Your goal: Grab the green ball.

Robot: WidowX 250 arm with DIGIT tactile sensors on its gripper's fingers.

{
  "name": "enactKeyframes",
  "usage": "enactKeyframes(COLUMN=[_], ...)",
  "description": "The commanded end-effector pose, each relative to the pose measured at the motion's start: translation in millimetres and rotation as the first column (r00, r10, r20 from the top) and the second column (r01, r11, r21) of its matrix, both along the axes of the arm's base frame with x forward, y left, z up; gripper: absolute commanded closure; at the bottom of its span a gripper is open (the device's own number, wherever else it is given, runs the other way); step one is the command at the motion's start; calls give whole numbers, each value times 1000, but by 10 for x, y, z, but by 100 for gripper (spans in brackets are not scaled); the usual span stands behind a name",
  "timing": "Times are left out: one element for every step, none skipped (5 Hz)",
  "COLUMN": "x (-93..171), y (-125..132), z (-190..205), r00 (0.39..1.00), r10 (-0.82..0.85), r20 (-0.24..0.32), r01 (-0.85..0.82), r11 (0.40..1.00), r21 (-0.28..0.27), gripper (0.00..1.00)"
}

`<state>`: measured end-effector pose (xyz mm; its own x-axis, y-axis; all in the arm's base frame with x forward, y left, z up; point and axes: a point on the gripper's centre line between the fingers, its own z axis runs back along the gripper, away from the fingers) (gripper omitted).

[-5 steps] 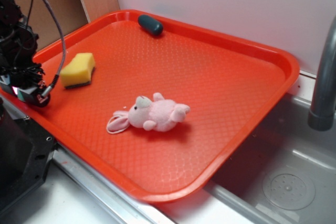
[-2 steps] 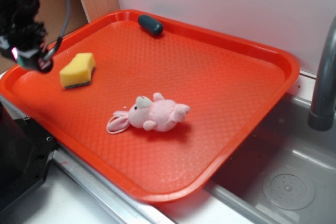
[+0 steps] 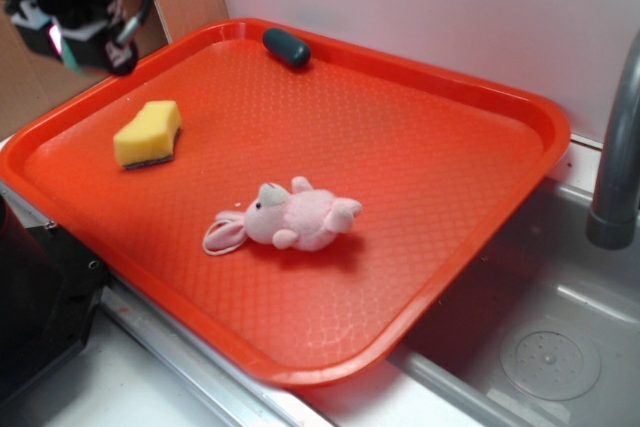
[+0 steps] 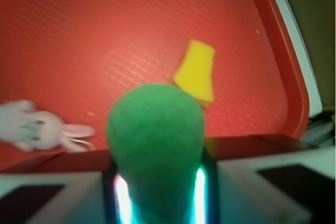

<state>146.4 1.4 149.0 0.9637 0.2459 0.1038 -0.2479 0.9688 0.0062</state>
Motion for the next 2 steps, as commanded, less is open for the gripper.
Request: enactKeyframes(x=[48, 167], y=[-149, -26], z=[472, 443], r00=[992, 994], r10=[-26, -44], r20=[121, 96], r01=[21, 43], r11=[999, 999], r21=[38, 15], gripper=[100, 100])
